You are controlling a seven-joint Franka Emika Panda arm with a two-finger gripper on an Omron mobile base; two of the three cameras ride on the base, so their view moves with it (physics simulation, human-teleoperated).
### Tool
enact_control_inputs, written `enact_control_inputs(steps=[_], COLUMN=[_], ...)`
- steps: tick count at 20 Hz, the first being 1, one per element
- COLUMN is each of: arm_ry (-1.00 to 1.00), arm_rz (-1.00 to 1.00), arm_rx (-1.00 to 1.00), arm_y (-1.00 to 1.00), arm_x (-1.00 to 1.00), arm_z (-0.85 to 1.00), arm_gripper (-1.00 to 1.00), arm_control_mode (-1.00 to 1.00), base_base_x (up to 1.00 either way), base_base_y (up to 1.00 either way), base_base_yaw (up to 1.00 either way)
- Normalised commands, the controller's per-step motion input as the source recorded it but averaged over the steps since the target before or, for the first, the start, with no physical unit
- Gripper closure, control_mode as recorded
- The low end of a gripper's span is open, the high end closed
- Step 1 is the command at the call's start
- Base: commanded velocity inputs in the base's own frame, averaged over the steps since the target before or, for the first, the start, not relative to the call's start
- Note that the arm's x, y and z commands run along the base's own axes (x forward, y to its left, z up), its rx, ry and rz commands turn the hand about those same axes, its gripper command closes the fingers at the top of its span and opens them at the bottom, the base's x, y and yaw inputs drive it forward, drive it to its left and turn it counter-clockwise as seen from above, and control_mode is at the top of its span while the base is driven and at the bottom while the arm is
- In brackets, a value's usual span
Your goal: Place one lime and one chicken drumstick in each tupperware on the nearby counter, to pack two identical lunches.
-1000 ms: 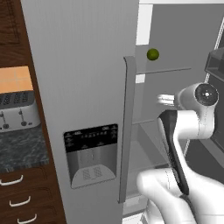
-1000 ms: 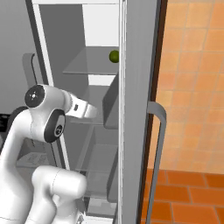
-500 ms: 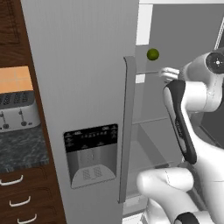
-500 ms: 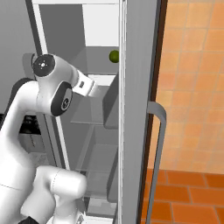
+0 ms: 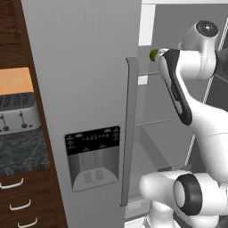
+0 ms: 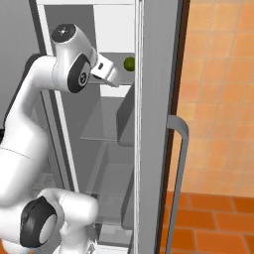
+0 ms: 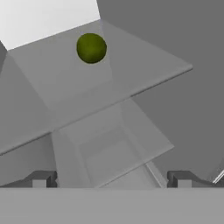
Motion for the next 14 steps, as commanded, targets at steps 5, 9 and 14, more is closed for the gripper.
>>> enact_control_inputs(steps=[5,9,14], arm_ry=[0.10,0.00,0.00], arm_rz=[0.00,0.00,0.00], arm_rx=[0.00,0.01,0.00], arm_y=[-0.19,-0.34,-0.13], arm_x=[0.85,0.94,0.93], arm_z=[0.02,-0.28,-0.36], arm_gripper=[-1.00,-1.00,-1.00], arm_control_mode=[-1.00,-1.00,-1.00], base_base_x=[0.00,0.00,0.00], base_base_y=[0.00,0.00,0.00], base_base_yaw=[0.00,0.00,0.00])
